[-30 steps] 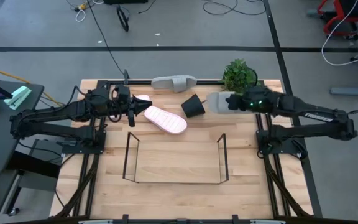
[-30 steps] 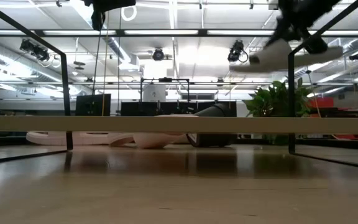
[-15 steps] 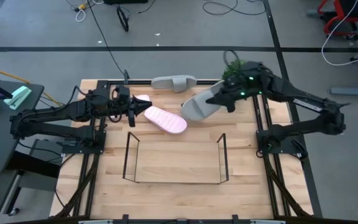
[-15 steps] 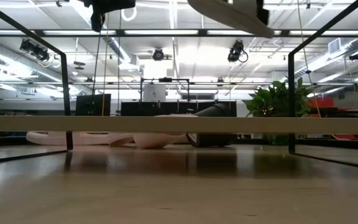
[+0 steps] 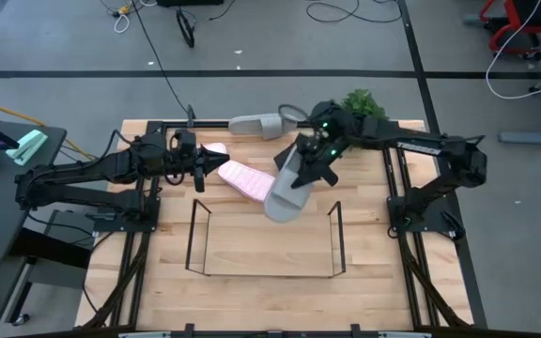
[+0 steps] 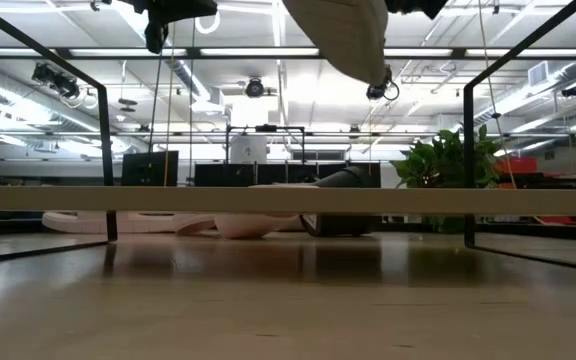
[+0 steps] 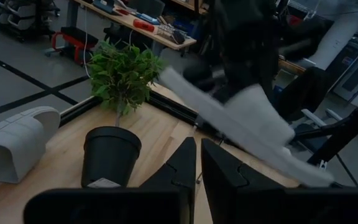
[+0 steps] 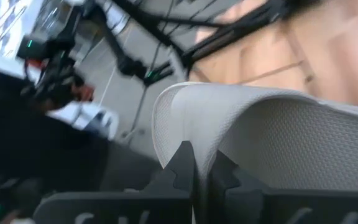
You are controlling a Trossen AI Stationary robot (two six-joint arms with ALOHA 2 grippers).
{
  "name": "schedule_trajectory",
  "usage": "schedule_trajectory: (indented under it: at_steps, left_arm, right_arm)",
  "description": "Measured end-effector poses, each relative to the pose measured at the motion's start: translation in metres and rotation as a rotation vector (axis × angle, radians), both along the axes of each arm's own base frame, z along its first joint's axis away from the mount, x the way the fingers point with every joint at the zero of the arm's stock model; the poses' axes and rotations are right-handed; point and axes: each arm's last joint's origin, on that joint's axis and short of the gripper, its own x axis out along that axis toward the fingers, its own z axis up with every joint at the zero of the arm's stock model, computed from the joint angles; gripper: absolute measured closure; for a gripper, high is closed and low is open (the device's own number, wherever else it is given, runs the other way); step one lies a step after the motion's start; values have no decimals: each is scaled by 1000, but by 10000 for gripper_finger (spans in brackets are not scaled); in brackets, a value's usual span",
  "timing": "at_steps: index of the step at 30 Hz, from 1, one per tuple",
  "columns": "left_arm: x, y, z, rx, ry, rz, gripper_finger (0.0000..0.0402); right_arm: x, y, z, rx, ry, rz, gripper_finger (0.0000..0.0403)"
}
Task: Pick and place slides into the shelf
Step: Put the right gray slipper on the shelf
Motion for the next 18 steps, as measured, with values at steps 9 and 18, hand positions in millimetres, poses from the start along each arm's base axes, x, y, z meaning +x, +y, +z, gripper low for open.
schedule_trajectory:
  at_steps: [9, 18]
  left_arm:
    - [0, 1, 0, 9, 1, 40, 381]
    - [0, 2, 1, -15, -16, 69, 375]
  right_arm:
    - [3, 28, -28, 29, 181, 168, 393]
    - [4, 52, -31, -13, 180, 251, 393]
